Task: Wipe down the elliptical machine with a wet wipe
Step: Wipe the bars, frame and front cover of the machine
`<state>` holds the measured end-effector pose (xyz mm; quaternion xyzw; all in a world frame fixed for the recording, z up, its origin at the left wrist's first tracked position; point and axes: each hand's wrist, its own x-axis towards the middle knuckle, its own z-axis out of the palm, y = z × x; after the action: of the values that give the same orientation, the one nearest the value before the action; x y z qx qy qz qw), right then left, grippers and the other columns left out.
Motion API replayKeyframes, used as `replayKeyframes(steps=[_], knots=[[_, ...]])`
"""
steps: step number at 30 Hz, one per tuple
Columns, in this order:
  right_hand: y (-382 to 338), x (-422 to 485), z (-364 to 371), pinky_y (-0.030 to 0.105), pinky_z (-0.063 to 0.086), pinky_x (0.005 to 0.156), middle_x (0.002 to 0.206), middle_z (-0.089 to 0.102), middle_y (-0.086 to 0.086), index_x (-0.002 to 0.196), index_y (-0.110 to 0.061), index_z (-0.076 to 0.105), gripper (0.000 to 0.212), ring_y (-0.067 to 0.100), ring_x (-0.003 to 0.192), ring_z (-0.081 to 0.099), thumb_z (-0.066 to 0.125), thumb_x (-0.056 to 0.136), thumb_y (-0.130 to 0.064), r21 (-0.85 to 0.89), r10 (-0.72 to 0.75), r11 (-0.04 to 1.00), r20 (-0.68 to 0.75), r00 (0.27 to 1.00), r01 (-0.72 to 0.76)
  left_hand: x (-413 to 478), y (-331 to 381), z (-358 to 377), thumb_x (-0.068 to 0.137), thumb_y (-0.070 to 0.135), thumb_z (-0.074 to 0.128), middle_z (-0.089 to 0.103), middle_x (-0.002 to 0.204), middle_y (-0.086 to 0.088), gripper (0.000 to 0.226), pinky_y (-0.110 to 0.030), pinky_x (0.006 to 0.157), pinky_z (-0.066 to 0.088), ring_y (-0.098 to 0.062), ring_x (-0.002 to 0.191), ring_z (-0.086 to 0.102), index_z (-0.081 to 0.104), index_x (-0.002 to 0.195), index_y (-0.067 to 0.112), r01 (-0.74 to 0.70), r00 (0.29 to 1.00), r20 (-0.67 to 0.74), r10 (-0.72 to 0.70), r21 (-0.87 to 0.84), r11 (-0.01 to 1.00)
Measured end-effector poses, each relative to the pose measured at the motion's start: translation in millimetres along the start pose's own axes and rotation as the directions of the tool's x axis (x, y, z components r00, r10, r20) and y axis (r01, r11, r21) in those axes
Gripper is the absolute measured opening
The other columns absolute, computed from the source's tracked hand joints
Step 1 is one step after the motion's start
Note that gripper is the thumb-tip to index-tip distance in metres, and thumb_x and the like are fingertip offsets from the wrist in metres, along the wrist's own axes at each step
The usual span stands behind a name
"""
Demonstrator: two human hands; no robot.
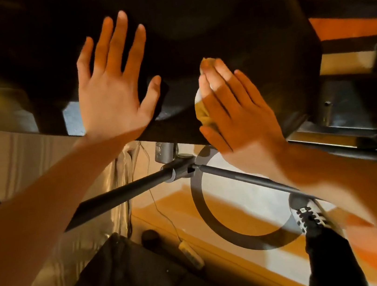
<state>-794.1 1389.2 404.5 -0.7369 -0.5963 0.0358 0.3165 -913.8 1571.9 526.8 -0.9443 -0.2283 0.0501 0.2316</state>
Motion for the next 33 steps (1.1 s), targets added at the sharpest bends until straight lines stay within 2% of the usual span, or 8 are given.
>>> replayKeyframes(steps=[4,8,12,15,20,24,28,33], knots=[[14.6,-8.9,10.5,0.046,0.032,0.121,0.158,0.04,0.023,0.152,0.0,0.044,0.061,0.038,0.149,0.036,0.034,0.11,-0.043,-0.064,-0.137,0.989,-0.121,0.983,0.131,-3.2,-1.0,5.4,0.108,0.059,0.027,0.03,0.168,-0.015,0.069,-0.045,0.126,0.016,-0.031,0.157,0.025,0.035,0.161,0.017,0.022,0.997,-0.075,-0.023,-0.015,1.0],[20.8,10.3,13.9,0.046,0.047,0.11,0.141,0.059,0.024,0.145,-0.024,0.059,0.065,0.04,0.132,0.056,0.028,0.105,-0.064,-0.374,-0.327,0.887,-0.09,0.941,0.272,-9.4,-3.4,11.9,0.107,0.062,0.027,0.049,0.152,-0.021,0.068,-0.044,0.115,0.027,-0.034,0.142,0.041,0.045,0.154,0.016,0.042,0.986,-0.16,-0.047,-0.036,0.998],[17.6,-15.9,8.4,0.05,0.026,0.124,0.163,0.029,0.025,0.159,-0.002,0.029,0.074,0.041,0.152,0.027,0.023,0.109,-0.055,-0.193,-0.247,0.952,-0.018,0.969,0.239,-41.9,21.3,15.3,0.11,0.057,0.028,0.054,0.142,-0.029,0.068,-0.045,0.113,0.028,-0.04,0.135,0.045,0.051,0.145,0.003,0.231,0.954,-0.153,-0.256,-0.164,0.959],[18.1,-28.7,-1.6,0.045,0.013,0.128,0.168,0.014,0.023,0.161,0.003,0.015,0.077,0.035,0.157,0.012,0.012,0.108,-0.053,-0.11,-0.32,0.939,0.082,0.944,0.327,-71.5,56.9,21.4,0.111,0.051,0.03,0.05,0.147,-0.029,0.061,-0.045,0.114,0.029,-0.032,0.139,0.037,0.049,0.149,0.008,0.175,0.947,-0.23,-0.225,-0.219,0.96],[30.3,-33.0,5.1,0.044,0.027,0.123,0.162,0.032,0.025,0.158,0.003,0.026,0.068,0.034,0.153,0.024,0.021,0.11,-0.045,-0.054,-0.517,0.852,0.055,0.854,0.52,-138.2,119.9,34.7,0.107,0.042,0.036,0.038,0.156,-0.034,0.059,-0.057,0.119,0.029,-0.044,0.149,0.034,0.05,0.15,0.004,0.128,0.948,-0.228,-0.222,-0.365,0.922],[33.2,-33.8,12.3,0.047,0.05,0.096,0.14,0.049,0.021,0.15,0.0,0.035,0.06,0.032,0.127,0.038,0.038,0.109,-0.044,-0.047,-0.576,0.817,-0.065,0.815,0.574,-179.2,151.5,36.7,0.102,0.034,0.047,0.037,0.157,-0.034,0.058,-0.056,0.119,0.029,-0.045,0.149,0.033,0.048,0.15,0.002,0.19,0.929,-0.205,-0.307,-0.448,0.874],[20.6,-41.6,15.5,0.053,0.051,0.086,0.126,0.06,0.026,0.145,-0.006,0.034,0.06,0.047,0.109,0.06,0.044,0.106,-0.05,0.015,-0.628,0.777,-0.04,0.777,0.629,-207.7,173.6,45.8,0.104,0.035,0.048,0.036,0.16,-0.03,0.057,-0.059,0.114,0.034,-0.045,0.15,0.033,0.05,0.151,0.002,0.272,0.916,-0.128,-0.381,-0.5,0.822],[-28.1,-90.2,33.6,0.043,0.04,0.088,0.128,0.043,0.013,0.142,-0.011,0.039,0.052,0.032,0.109,0.045,0.043,0.107,-0.049,0.158,-0.681,0.723,-0.002,0.733,0.672,-249.8,192.6,46.8,0.105,0.038,0.046,0.035,0.163,-0.025,0.058,-0.059,0.119,0.03,-0.04,0.153,0.03,0.049,0.153,0.005,0.396,0.858,-0.044,-0.511,-0.577,0.714]])
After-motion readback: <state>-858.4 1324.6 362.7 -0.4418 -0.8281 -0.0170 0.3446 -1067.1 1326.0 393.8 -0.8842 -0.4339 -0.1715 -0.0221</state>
